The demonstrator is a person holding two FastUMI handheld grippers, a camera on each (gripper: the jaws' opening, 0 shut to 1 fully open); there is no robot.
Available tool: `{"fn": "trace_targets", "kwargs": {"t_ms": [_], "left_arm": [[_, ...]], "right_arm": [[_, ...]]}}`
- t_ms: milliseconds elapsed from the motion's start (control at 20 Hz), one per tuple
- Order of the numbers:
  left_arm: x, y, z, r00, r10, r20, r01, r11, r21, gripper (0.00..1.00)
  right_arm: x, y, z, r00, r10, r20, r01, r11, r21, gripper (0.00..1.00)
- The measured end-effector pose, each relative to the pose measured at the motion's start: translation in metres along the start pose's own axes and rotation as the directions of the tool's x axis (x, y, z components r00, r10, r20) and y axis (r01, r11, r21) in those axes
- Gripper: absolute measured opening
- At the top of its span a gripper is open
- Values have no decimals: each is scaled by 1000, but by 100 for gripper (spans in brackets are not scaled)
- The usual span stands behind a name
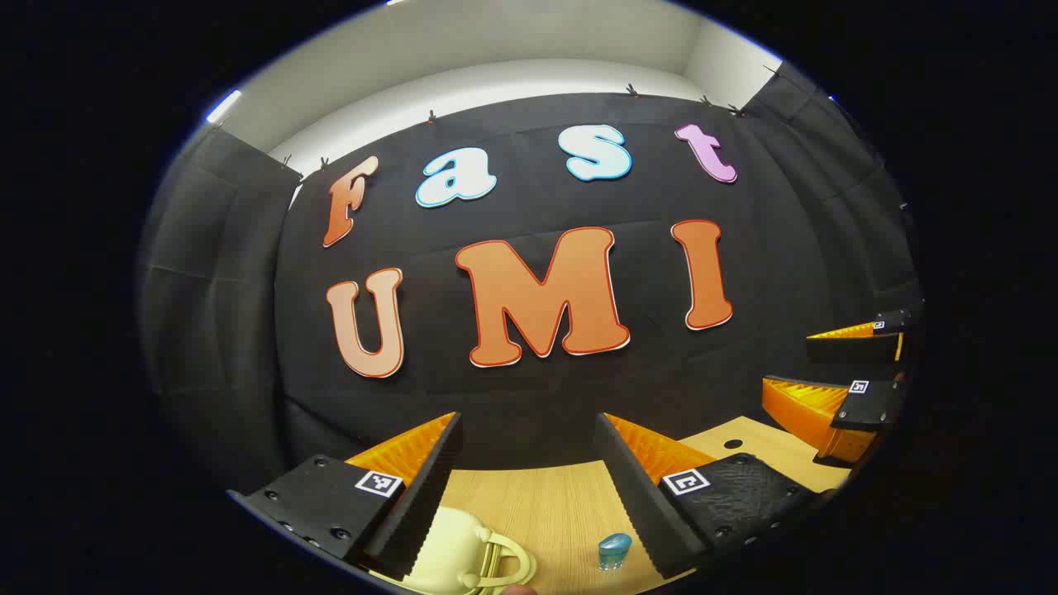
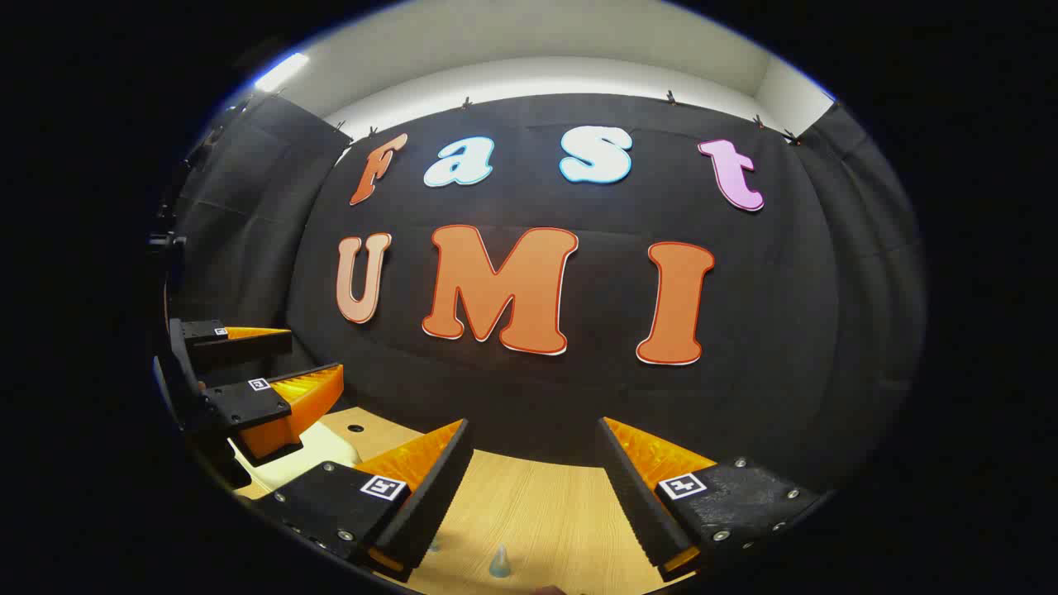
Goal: First open the suitcase, pack the skin care products into it, and then close the suitcase.
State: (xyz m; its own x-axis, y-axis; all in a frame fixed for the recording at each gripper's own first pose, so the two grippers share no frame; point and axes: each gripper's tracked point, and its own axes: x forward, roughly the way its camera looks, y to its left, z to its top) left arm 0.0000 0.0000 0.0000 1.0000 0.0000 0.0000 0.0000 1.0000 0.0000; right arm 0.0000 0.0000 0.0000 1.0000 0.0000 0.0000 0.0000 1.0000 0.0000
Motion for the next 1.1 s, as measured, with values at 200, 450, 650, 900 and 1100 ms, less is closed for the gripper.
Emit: {"fn": "trace_targets", "kwargs": {"t_ms": [200, 450, 650, 900, 1100], "left_arm": [[-3, 2, -2, 1000, 13, -9, -13, 1000, 13, 98], [-3, 0, -3, 1000, 28, -6, -28, 1000, 8, 98], [-5, -4, -6, 999, 34, -9, -34, 999, 3, 98], [-9, -4, -9, 999, 47, -16, -47, 999, 16, 98], [-9, -1, -17, 999, 36, -35, -34, 999, 41, 98]], "right_arm": [[1, 1, -5, 1000, 15, -3, -15, 1000, -10, 95], [-4, 1, -8, 1000, 28, -3, -28, 1000, -10, 95], [-5, -4, -12, 999, 33, -10, -33, 999, -8, 95], [-10, -8, -21, 999, 45, -20, -45, 999, 0, 95], [-7, -4, -26, 998, 49, -40, -49, 999, 6, 95]]}}
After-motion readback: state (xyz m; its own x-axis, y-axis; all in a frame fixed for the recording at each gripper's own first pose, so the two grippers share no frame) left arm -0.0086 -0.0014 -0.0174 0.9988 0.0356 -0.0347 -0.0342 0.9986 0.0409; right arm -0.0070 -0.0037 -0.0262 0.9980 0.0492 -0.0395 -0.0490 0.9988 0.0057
